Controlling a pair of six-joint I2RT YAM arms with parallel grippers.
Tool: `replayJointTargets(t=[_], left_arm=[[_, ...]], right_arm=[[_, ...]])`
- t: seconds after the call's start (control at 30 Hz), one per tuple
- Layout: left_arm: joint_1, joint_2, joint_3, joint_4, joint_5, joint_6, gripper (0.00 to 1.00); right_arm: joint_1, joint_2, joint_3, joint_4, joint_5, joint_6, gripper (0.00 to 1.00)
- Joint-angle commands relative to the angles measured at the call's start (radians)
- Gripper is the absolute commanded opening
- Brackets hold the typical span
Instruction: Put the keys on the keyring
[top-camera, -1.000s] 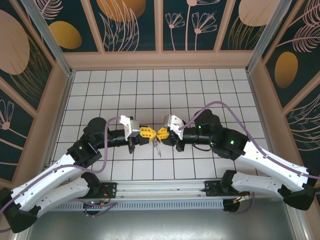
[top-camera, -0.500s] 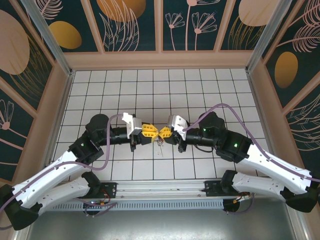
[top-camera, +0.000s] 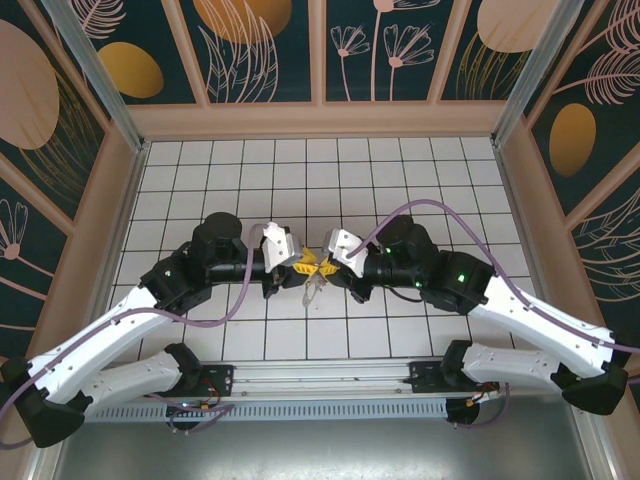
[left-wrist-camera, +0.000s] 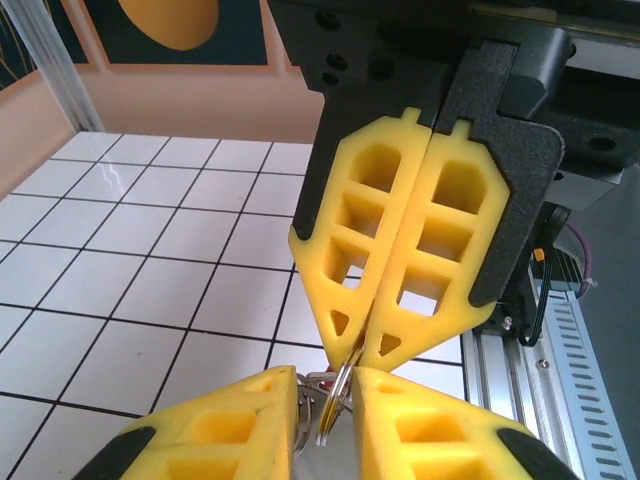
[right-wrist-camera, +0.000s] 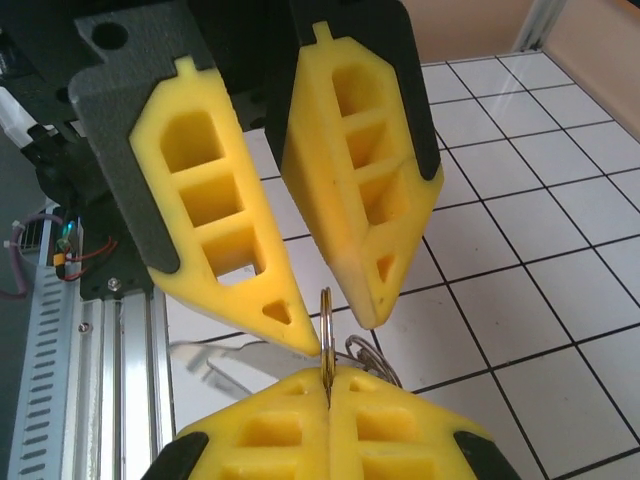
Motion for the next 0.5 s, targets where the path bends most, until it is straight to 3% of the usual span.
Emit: replayJointTargets(t=[0.0,0.13,0.3,0.47], left_arm=[[0.002,0.008,0.033,-0.040,-0.001,0.038,0.20],[0.003,0.010,0.033,-0.025,0.023,0.030,0.17],[0.003,0.019,0.032,-0.011,0.040,0.021,0.00],[0.003,-0.026,-0.001,0.073,0.000,-0.009,0.00]], right_arm=[[0.006,0.002,0.045,-0.004,-0.004,-0.019,0.00],[0.008,0.015,0.043,-0.010,-0.006,-0.023,0.00],[0.009,0.012,0.042,-0.004,-0.011,-0.023,0.00],[0.010,-0.015,0.026,0.014,0.003,-0.010,0.00]])
